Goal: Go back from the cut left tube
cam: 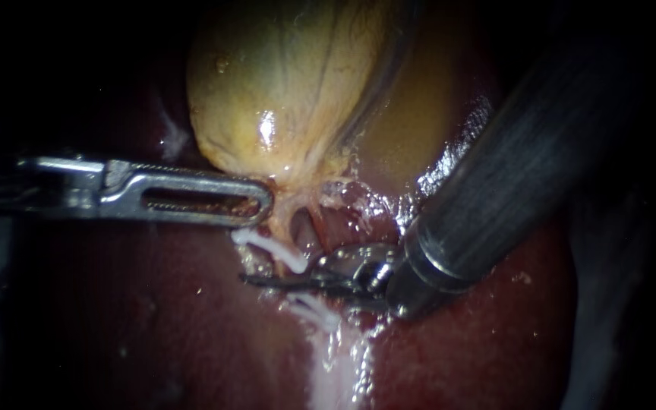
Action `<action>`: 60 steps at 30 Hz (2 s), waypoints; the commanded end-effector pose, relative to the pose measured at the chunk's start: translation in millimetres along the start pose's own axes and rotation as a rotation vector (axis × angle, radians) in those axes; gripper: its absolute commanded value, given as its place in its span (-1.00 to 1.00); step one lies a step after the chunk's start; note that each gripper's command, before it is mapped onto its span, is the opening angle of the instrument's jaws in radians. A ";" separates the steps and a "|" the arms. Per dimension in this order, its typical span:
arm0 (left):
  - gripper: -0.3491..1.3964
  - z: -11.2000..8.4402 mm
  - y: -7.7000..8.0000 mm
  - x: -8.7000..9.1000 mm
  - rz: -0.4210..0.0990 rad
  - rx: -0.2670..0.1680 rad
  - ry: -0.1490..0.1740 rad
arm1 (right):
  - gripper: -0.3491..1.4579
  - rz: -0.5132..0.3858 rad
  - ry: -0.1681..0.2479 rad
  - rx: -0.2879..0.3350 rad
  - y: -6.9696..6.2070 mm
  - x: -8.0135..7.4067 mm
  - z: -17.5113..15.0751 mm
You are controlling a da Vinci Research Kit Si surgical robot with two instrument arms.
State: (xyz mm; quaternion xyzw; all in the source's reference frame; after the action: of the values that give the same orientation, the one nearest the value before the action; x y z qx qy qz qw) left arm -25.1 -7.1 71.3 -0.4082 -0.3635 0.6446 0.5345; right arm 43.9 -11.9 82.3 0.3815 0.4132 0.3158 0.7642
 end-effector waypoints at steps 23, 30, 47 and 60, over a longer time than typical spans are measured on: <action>-1.00 -0.4 -0.4 0.2 0.000 0.001 0.002 | 0.88 -0.003 0.047 0.032 -2.3 -0.1 -0.2; -1.00 -0.7 -1.0 0.4 0.001 0.004 0.004 | 0.95 -0.142 0.040 0.046 -4.5 -0.9 -1.5; -1.00 -0.8 -1.2 0.4 0.001 0.006 0.006 | 0.97 -0.407 0.061 -0.071 -5.1 1.4 -13.5; -1.00 -0.8 -1.2 0.4 0.000 0.006 0.007 | 0.97 -0.502 0.071 -0.127 -4.2 3.0 -19.6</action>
State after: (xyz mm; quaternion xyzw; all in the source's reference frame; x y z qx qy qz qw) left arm -24.0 -6.5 72.0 -0.4089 -0.3597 0.6445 0.5367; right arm 28.7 -5.2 70.3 0.2057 0.5016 0.1552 0.8258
